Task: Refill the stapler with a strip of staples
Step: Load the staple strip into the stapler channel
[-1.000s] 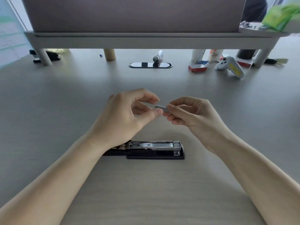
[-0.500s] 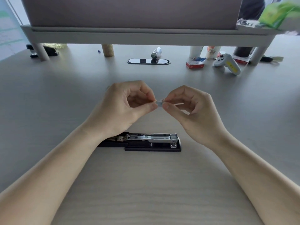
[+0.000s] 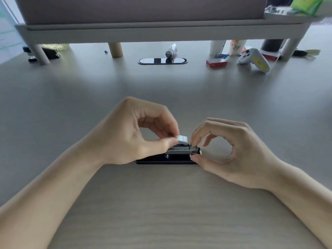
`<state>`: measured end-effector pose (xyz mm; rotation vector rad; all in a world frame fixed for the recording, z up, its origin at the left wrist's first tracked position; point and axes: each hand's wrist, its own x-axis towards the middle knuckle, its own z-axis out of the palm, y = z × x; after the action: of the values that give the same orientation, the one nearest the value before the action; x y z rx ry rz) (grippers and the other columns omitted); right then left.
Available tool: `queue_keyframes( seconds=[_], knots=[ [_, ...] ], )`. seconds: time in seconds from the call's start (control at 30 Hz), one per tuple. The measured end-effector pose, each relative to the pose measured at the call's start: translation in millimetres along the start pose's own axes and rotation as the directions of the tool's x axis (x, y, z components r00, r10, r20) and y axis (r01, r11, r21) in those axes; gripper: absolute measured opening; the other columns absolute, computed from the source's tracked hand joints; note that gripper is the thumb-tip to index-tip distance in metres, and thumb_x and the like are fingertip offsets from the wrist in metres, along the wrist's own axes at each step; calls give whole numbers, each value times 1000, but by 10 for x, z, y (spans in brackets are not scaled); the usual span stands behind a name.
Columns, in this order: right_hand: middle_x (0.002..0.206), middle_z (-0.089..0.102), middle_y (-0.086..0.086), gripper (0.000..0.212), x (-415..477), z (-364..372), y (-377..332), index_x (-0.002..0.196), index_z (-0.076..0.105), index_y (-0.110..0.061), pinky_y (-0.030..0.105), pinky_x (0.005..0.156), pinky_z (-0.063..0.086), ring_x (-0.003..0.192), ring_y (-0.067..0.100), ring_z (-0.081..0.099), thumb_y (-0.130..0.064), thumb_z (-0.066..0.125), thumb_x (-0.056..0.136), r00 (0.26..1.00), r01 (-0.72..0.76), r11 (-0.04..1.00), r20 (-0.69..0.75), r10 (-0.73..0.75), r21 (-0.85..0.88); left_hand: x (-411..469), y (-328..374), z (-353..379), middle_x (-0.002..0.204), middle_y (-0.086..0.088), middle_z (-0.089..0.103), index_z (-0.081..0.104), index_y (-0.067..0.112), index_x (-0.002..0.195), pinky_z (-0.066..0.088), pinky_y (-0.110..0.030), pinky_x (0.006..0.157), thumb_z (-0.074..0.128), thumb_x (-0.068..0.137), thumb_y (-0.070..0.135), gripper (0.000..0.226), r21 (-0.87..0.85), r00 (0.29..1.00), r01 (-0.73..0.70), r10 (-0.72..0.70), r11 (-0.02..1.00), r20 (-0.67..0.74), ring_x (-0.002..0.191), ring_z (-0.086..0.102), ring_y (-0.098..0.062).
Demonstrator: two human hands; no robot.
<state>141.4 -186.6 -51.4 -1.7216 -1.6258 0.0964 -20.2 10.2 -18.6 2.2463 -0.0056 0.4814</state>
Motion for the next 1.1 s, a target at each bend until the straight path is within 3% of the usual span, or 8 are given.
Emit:
queue_keyframes(
  seconds=[0.27, 0.77, 0.87, 0.97, 1.1],
  knots=[
    [90, 75, -11, 10, -8, 16, 36, 90, 76, -17, 14, 80, 52, 87, 7, 70, -13, 84, 86, 1000, 20, 1000, -17, -20, -19, -6, 31, 30, 78, 1, 82, 80, 14, 81, 61, -21, 76, 85, 78, 6, 10, 81, 998, 29, -33, 996, 44, 75, 81, -15],
    [85, 74, -8, 11, -8, 15, 59, 87, 76, -13, 16, 77, 53, 83, 7, 70, -8, 85, 85, 999, 36, 999, -27, -36, -5, -1, 35, 56, 80, 8, 81, 83, 21, 83, 59, -22, 80, 87, 78, 18, 7, 189, 999, -17, 8, 982, 52, 84, 79, -15],
    [85, 74, -9, 11, -13, 14, 59, 88, 76, -13, 13, 78, 52, 84, 6, 70, -8, 85, 84, 999, 34, 999, -25, -34, -1, 3, 22, 66, 83, 9, 81, 84, 24, 83, 60, -27, 81, 88, 79, 21, 7, 206, 997, -26, 11, 978, 71, 86, 78, -15],
    [85, 74, -9, 10, -14, 12, 57, 87, 76, -14, 12, 78, 50, 84, 5, 71, -9, 85, 85, 999, 26, 1000, -23, -26, -9, -15, 29, 46, 83, 11, 81, 82, 31, 84, 62, -39, 77, 87, 76, 36, 11, 241, 997, 12, -31, 970, 76, 86, 78, -11],
    [85, 75, -9, 9, -10, 15, 53, 87, 76, -15, 13, 78, 51, 84, 5, 71, -12, 84, 86, 999, 22, 1000, -29, -23, -8, -12, 45, -56, 83, 8, 82, 77, 27, 75, 62, -32, 80, 88, 74, 34, 13, 209, 997, 35, -47, 977, 53, 82, 79, -13]
  ],
)
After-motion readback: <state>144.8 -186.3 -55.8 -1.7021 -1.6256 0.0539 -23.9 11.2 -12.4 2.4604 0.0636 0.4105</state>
